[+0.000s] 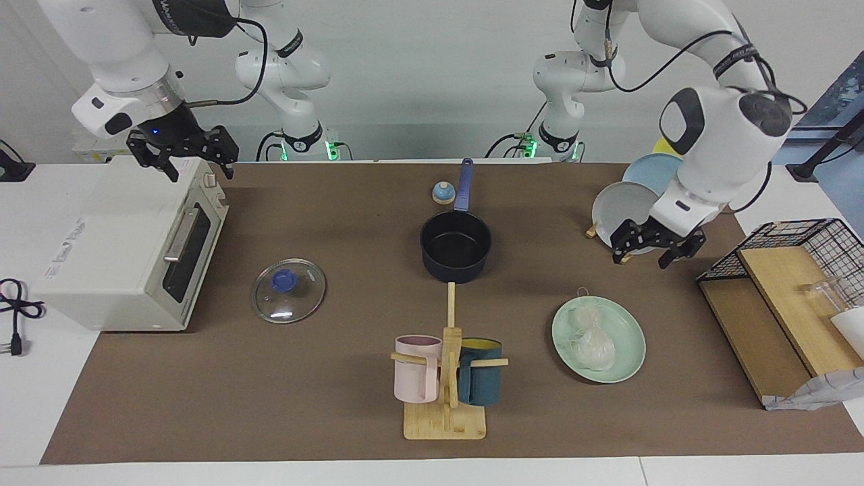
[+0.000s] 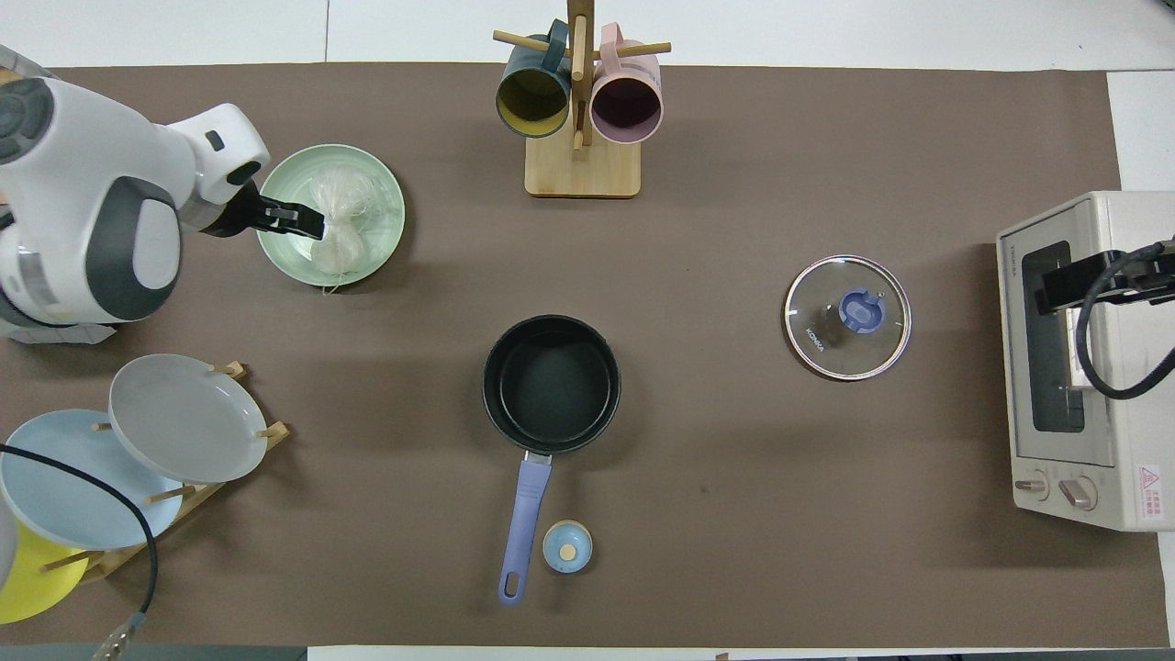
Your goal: Transfer vermicelli from pot to plate
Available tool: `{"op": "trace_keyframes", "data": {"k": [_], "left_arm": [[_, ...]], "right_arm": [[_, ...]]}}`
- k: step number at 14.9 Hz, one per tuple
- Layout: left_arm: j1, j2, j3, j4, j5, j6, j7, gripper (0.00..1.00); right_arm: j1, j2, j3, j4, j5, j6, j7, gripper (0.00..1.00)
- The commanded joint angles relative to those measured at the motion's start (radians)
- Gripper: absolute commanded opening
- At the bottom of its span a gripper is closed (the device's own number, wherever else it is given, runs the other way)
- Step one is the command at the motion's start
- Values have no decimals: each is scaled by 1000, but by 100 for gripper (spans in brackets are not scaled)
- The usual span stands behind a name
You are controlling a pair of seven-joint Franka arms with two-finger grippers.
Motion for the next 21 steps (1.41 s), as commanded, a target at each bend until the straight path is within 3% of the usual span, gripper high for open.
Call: {"op": "trace_keyframes", "data": {"k": [1,3,8,12,21], "left_arm": [[1,-116,0,-23,34,-131,-29,100],[3,-167,-2,-30,34,-206,-98,100],[-20,-187,0,-51,34,-283,-156,100],[-11,-132,6,94,48,-418,-153,100],[7,-130,0,98,49,-415,-150,100]], "right_arm": [[-6,-4,7,-4,15,15,13,100],[-6,-4,7,-2,16,15,15,100],[-6,-4,8,-2,16,15,16,100],[-8,-4,7,-2,15,15,16,100],[-8,-4,7,-2,15,15,16,100]]}}
